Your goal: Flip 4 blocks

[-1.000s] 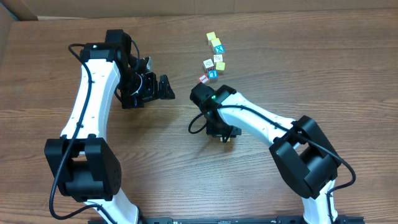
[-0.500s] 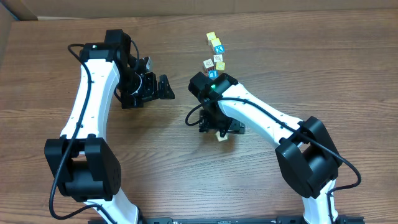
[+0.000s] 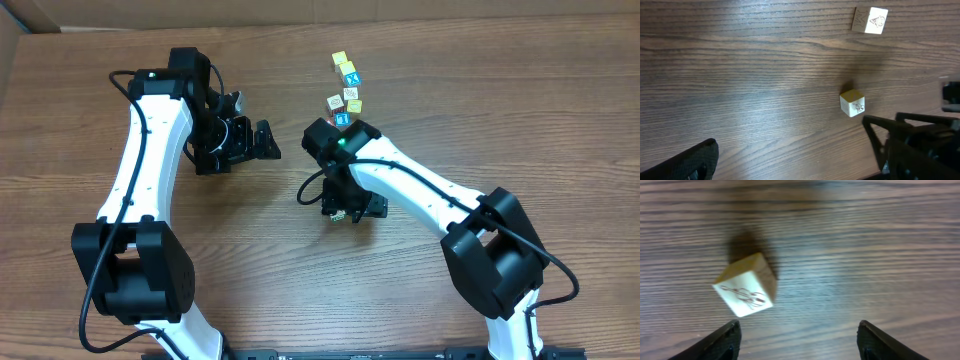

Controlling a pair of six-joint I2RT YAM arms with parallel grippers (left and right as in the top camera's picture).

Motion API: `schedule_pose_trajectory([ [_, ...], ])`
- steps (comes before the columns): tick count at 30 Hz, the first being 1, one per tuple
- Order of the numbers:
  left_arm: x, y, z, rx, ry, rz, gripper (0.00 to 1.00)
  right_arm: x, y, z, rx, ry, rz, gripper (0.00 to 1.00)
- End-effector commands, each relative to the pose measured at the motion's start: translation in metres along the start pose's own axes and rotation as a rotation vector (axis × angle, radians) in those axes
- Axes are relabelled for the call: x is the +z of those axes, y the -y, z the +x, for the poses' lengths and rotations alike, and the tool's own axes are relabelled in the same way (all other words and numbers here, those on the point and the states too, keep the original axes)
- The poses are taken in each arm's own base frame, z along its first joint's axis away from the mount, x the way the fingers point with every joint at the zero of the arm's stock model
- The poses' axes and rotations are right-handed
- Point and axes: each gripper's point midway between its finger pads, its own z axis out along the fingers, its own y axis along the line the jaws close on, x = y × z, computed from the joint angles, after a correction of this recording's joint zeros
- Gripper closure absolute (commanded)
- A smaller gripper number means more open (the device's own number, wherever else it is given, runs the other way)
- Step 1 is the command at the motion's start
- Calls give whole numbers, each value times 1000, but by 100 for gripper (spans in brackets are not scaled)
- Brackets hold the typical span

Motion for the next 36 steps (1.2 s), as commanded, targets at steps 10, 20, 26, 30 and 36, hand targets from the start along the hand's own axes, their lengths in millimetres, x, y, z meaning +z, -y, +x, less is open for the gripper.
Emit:
schedule_pose_trajectory([
  [10, -1, 0, -4, 3, 4, 7, 0, 2, -31, -1, -121, 109, -61, 28],
  [20, -1, 0, -4, 3, 4, 8, 0, 28, -29, -10, -118, 167, -63, 51],
  [26, -1, 0, -4, 3, 4, 8, 0, 26, -23, -19, -102, 196, -42, 65],
  [30, -1, 0, -4, 3, 4, 8, 0, 24, -15, -27, -51, 189, -46, 71],
  [36, -1, 0, -4, 3, 4, 7, 0, 25, -10, -30, -34, 184, -42, 66],
])
